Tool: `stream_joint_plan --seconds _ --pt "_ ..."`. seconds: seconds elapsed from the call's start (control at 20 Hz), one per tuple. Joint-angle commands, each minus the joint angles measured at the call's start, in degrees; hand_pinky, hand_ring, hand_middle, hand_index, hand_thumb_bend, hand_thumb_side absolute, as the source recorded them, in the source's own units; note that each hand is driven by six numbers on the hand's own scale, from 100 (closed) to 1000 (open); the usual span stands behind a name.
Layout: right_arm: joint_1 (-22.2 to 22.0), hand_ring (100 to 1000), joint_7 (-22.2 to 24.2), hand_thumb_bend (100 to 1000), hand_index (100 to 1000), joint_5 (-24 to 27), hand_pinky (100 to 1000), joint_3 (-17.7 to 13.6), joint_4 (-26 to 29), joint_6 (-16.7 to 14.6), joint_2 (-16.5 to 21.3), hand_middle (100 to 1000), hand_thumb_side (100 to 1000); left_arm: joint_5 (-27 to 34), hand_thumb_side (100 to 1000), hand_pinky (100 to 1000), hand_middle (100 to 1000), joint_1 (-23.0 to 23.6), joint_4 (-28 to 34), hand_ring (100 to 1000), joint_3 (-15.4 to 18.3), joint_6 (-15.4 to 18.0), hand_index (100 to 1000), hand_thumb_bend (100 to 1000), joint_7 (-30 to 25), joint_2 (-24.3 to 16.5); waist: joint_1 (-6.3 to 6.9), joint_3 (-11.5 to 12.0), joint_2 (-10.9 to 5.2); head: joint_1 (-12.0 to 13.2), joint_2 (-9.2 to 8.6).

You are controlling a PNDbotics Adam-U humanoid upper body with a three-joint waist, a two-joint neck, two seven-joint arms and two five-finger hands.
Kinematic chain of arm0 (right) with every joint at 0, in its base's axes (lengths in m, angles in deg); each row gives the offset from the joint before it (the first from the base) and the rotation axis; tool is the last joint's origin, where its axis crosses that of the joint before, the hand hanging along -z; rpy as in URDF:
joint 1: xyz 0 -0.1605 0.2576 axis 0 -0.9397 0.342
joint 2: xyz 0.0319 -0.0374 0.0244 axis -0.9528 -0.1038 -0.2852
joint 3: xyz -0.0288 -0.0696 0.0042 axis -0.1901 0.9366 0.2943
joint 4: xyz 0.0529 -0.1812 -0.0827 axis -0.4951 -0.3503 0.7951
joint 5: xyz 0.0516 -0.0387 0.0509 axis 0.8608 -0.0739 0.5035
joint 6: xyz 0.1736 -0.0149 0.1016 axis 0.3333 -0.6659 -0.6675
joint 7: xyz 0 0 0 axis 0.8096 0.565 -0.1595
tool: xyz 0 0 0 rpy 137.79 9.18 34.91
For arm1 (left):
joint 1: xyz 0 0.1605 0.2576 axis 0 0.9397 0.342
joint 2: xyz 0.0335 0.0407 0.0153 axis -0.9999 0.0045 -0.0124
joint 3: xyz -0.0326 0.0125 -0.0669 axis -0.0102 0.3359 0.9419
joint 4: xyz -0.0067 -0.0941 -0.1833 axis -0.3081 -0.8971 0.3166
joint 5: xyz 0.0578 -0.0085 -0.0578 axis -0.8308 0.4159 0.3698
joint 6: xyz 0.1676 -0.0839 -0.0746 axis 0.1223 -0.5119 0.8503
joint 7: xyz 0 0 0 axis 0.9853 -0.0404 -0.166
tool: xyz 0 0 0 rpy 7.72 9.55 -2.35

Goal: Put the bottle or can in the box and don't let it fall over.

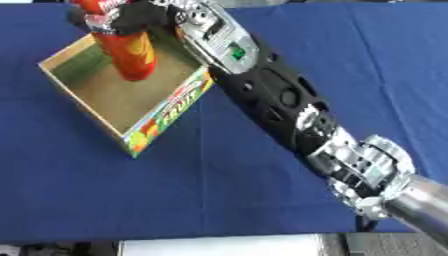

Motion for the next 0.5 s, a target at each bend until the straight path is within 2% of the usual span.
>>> stream_joint_plan --seconds 0.05,0.2,0.4,0.5 --pt "1.4 1000 0.8 308 989 -2.0 936 -0.6 0.5 -0.5 0.4 1000 290 0.1 1000 754 906 -1.0 0.9 932 0.5 0.1 899 541 -0.2 -1.5 0.40 0.0 -0.82 0.2 0.31" --pt "1.5 1000 1.0 299 987 -2.3 933 -0.8 0.5 -0.7 0.3 1000 286 0.1 1000 754 907 -1.0 0.9 932 0.4 0.1 899 541 -0.2 -1.5 0.46 -0.1 -0.81 0.3 0.31" --pt "1.9 1000 -0.5 257 876 -1.6 918 -1.3 0.0 -0.3 -0.3 1000 302 0.1 1000 754 906 -1.1 0.9 932 0.4 0.1 898 540 -0.3 -1.3 0.39 0.1 -0.60 0.2 0.31" --pt "2.4 1000 -2.0 251 869 -0.8 916 -1.5 -0.5 -0.1 -0.6 1000 305 0.0 1000 754 906 -1.4 1.1 932 0.4 0.1 898 540 -0.3 -1.2 0.24 0.4 -0.37 0.1 0.31"
